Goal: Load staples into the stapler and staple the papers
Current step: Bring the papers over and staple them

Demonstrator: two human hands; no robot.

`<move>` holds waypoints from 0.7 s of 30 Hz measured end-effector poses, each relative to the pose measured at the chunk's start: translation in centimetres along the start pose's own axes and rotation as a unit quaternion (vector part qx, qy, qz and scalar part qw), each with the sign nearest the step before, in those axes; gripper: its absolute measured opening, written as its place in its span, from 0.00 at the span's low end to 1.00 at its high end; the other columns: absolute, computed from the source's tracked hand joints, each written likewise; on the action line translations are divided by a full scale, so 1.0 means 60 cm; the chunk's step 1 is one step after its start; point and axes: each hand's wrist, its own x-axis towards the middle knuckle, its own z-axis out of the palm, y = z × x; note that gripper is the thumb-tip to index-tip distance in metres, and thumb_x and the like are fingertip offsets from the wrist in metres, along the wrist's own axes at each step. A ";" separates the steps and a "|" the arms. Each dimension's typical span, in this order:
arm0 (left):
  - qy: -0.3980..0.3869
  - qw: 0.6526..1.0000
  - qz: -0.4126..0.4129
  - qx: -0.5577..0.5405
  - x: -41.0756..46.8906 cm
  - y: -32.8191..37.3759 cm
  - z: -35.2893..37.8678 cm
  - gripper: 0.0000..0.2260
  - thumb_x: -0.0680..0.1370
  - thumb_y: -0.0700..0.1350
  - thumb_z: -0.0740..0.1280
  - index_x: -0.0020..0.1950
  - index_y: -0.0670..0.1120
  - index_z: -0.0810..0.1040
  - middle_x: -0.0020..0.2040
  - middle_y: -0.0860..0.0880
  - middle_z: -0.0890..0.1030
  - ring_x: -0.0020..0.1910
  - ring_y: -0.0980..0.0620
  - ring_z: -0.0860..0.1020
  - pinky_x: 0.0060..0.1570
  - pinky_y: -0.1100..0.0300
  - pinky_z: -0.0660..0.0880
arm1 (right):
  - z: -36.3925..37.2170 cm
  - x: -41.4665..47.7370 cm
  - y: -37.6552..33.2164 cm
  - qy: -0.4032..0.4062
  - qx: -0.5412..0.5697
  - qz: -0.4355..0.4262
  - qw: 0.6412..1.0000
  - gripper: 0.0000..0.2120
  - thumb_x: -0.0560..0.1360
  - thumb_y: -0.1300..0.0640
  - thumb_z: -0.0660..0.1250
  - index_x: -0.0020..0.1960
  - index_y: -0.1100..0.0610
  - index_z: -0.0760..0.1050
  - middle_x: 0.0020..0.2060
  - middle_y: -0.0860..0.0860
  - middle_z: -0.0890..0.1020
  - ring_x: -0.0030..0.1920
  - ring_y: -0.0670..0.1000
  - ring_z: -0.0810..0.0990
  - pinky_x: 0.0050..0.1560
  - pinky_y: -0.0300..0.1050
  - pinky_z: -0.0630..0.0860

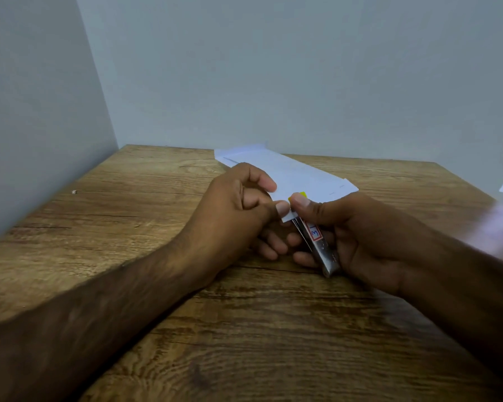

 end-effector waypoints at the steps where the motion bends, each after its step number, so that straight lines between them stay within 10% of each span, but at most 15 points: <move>1: 0.005 1.000 -0.010 -0.018 -0.001 0.002 0.001 0.12 0.80 0.35 0.69 0.59 0.39 0.69 0.35 0.35 0.83 0.25 0.44 0.82 0.25 0.56 0.81 | 0.001 0.000 0.000 0.008 0.009 -0.006 1.000 0.07 0.63 0.50 0.76 0.36 0.53 0.89 0.35 0.51 0.86 0.33 0.48 0.83 0.34 0.44 0.84; 8: -0.091 0.978 -0.138 -0.130 -0.003 0.006 -0.005 0.26 0.73 0.55 0.75 0.59 0.34 0.83 0.55 0.32 0.85 0.52 0.38 0.86 0.57 0.44 0.82 | 0.009 -0.003 0.001 0.031 0.032 -0.028 0.999 0.12 0.67 0.55 0.76 0.50 0.56 0.85 0.41 0.53 0.87 0.38 0.50 0.84 0.34 0.42 0.84; 13: -0.057 0.990 -0.080 -0.096 -0.003 -0.002 0.001 0.31 0.67 0.50 0.76 0.56 0.24 0.78 0.43 0.37 0.87 0.39 0.49 0.86 0.43 0.61 0.84 | 0.012 0.002 0.008 0.074 -0.002 -0.032 0.997 0.10 0.71 0.60 0.75 0.52 0.60 0.82 0.31 0.49 0.86 0.28 0.45 0.83 0.29 0.39 0.80; 18: -0.080 0.984 -0.092 -0.131 -0.001 0.006 -0.011 0.27 0.73 0.47 0.73 0.60 0.26 0.76 0.55 0.29 0.83 0.46 0.46 0.86 0.48 0.58 0.84 | 0.002 -0.006 -0.002 -0.006 0.030 -0.022 0.999 0.14 0.62 0.49 0.76 0.42 0.57 0.87 0.34 0.51 0.84 0.31 0.45 0.83 0.32 0.39 0.84; 21: -0.058 0.980 -0.109 -0.156 0.004 0.001 -0.017 0.17 0.78 0.42 0.70 0.57 0.27 0.78 0.46 0.35 0.87 0.39 0.48 0.87 0.41 0.60 0.84 | -0.003 -0.009 -0.004 -0.039 0.040 -0.017 0.998 0.19 0.59 0.46 0.78 0.43 0.57 0.88 0.34 0.52 0.84 0.32 0.46 0.84 0.35 0.42 0.85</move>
